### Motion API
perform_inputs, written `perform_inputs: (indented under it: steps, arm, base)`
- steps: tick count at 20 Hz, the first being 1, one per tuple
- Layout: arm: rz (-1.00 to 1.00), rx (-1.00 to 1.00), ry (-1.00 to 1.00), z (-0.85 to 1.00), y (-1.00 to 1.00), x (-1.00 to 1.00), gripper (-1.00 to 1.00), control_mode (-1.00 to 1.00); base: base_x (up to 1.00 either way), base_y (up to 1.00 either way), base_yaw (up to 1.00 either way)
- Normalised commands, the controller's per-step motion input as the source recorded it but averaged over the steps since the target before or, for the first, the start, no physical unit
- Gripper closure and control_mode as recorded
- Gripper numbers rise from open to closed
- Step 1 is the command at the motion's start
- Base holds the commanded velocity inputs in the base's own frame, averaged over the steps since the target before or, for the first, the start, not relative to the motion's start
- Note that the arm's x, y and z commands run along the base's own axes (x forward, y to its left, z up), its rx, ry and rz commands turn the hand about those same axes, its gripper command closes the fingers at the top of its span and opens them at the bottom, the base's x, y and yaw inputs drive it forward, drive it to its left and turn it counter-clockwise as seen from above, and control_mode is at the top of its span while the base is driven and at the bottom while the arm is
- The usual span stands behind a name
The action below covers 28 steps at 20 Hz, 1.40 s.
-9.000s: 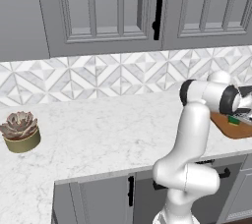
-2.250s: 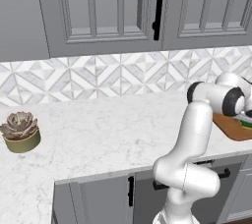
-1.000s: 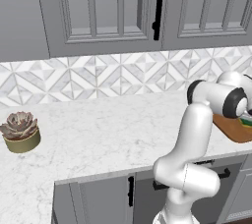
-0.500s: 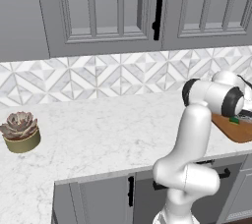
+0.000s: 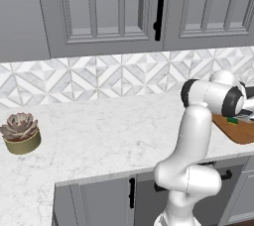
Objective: Pick up the sponge from the counter and clean the cutting board by briefly scrubbing or pressing down on the cutting board. Once finished, release the sponge.
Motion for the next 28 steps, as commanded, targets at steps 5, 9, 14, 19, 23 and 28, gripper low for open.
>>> perform_inputs:
  steps: [5,9,14,19,23,28]
  arm:
    - [0.00,0.00,0.00,-0.03,0.00,-0.61,1.00,-1.00]
    - [0.00,0.00,0.00,-0.01,-0.01,-0.52,1.00,-1.00]
    - [0.00,0.00,0.00,-0.01,-0.01,-0.26,1.00,-1.00]
    - [0.00,0.00,0.00,-0.01,0.00,0.07,1.00,-1.00]
    - [0.00,0.00,0.00,-0.03,0.00,0.51,1.00,-1.00]
    - [0.00,0.00,0.00,-0.04,0.00,0.59,1.00,-1.00]
  base:
    - [0.00,0.00,0.00]
    - [0.00,0.00,0.00]
    - [0.00,0.00,0.00]
    - [0.00,0.00,0.00]
    - [0.00,0.00,0.00]
    - [0.00,0.00,0.00]
